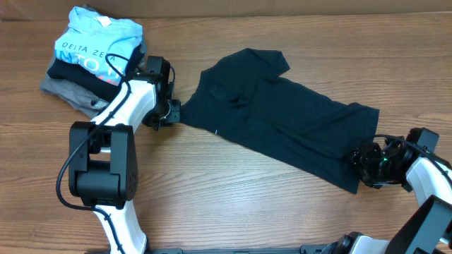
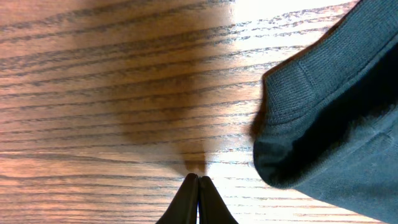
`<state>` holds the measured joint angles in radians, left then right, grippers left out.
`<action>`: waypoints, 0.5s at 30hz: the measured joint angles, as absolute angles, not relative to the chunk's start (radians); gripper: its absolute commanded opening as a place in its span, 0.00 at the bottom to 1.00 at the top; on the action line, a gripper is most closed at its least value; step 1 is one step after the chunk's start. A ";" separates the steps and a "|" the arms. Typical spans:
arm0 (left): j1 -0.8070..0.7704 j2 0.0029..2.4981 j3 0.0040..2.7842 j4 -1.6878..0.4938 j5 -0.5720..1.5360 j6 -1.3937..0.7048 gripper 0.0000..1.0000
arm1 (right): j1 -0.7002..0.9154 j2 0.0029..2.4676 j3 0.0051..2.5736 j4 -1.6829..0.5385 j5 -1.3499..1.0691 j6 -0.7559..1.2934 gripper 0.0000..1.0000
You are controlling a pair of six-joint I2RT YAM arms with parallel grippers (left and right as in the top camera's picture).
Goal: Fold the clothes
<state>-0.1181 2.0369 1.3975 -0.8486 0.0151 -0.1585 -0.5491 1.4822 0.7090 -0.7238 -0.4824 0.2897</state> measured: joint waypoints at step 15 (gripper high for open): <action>-0.118 2.037 1.398 -0.841 0.030 -0.159 0.04 | -0.549 1.483 0.705 -0.515 -0.553 0.392 0.17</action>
